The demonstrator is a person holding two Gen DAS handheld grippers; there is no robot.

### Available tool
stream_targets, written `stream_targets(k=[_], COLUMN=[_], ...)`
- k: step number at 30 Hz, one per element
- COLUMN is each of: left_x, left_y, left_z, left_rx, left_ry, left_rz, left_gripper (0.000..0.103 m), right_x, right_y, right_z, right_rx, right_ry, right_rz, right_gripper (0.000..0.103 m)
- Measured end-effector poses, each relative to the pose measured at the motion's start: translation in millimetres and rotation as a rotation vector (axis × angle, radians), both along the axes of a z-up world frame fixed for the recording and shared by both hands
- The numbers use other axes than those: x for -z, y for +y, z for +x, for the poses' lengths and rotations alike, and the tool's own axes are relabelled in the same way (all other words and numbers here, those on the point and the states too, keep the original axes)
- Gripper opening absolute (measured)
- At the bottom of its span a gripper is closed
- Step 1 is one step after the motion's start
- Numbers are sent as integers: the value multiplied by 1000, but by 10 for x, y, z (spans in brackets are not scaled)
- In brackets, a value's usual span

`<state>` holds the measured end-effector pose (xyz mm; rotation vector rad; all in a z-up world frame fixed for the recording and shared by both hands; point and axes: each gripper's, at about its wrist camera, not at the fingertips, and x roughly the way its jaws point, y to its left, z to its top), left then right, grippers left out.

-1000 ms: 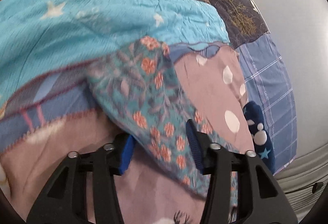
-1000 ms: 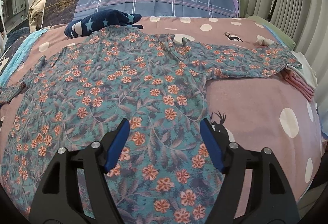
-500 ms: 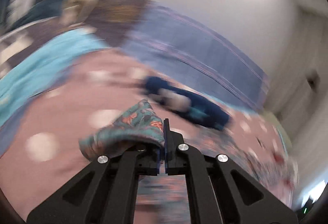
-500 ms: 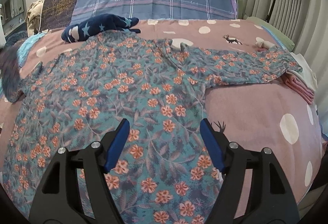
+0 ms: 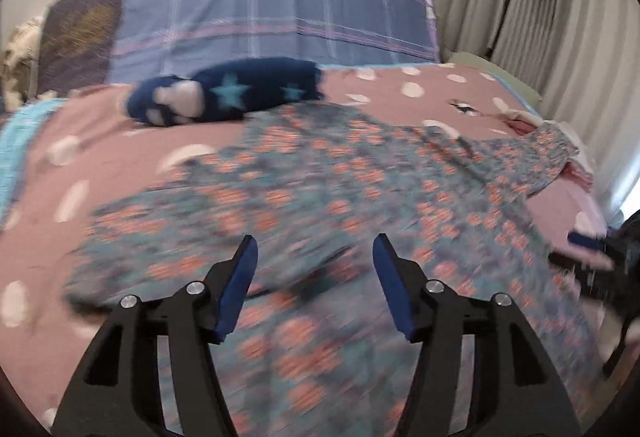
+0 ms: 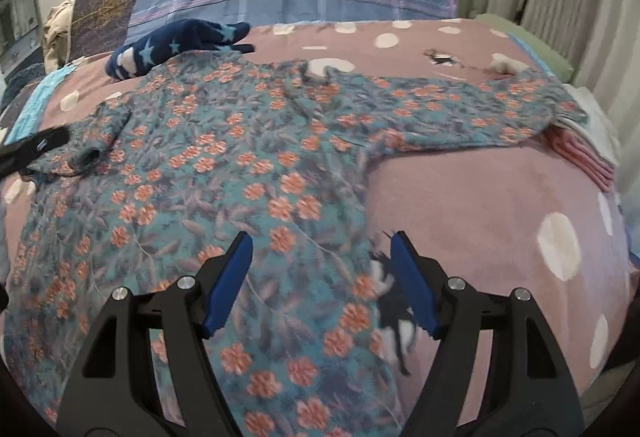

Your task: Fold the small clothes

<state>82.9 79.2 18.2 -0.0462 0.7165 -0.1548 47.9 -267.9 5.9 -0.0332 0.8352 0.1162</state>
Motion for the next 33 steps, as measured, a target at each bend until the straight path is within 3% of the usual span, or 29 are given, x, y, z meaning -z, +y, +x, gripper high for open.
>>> stream_targets(k=[3, 4, 7, 9, 10, 12, 15, 18, 19, 20, 21, 22, 25, 28, 30, 32, 33], left_x=[6, 61, 214, 318, 376, 443, 504, 581, 612, 626, 636, 640, 649, 667, 675, 678, 679], left_y=[322, 457, 712, 840, 880, 967, 1123, 1126, 1125, 1124, 1110, 1114, 1150, 1158, 1120, 1098, 1097], left_z=[-191, -275, -328, -321, -294, -235, -32, 149, 204, 225, 228, 218, 176, 188, 197, 199, 197], left_rx=[-98, -140, -215, -265, -287, -315, -371, -404, -417, -428, -435, -439, -451, -457, -459, -461, -462], left_ry=[-11, -2, 61, 101, 114, 135, 163, 179, 191, 193, 190, 185, 179, 181, 181, 179, 178], left_rz=[76, 104, 108, 123, 136, 122, 76, 72, 77, 85, 92, 93, 63, 59, 81, 96, 97], left_gripper=[71, 72, 72, 72, 72, 72, 72, 72, 74, 76, 78, 79, 81, 83, 83, 83, 83], right_x=[-62, -93, -127, -132, -138, -108, 52, 241, 268, 258, 211, 107, -125, -86, 88, 289, 322], right_y=[253, 416, 803, 1148, 1318, 1780, 2328, 2691, 2709, 2709, 2642, 2476, 1675, 893, 368, 27, -33], right_z=[170, 258, 476, 578, 576, 462, 309, 373, 407, 508, 611, 753, 1072, 1261, 1378, 1376, 1364], right_rx=[-101, -172, -319, -375, -412, -522, -664, -674, -662, -635, -606, -552, -376, -205, -132, -92, -98], right_ry=[8, 12, 46, 59, 40, -58, -148, -223, -234, -235, -209, -164, -53, 56, 178, 274, 280], right_rz=[28, 51, 110, 89, 50, -122, -325, -487, -507, -506, -465, -357, -19, 180, 336, 422, 440], right_gripper=[70, 64, 53, 51, 51, 53, 62, 63, 58, 33, 16, 3, 4, 4, 10, 28, 29])
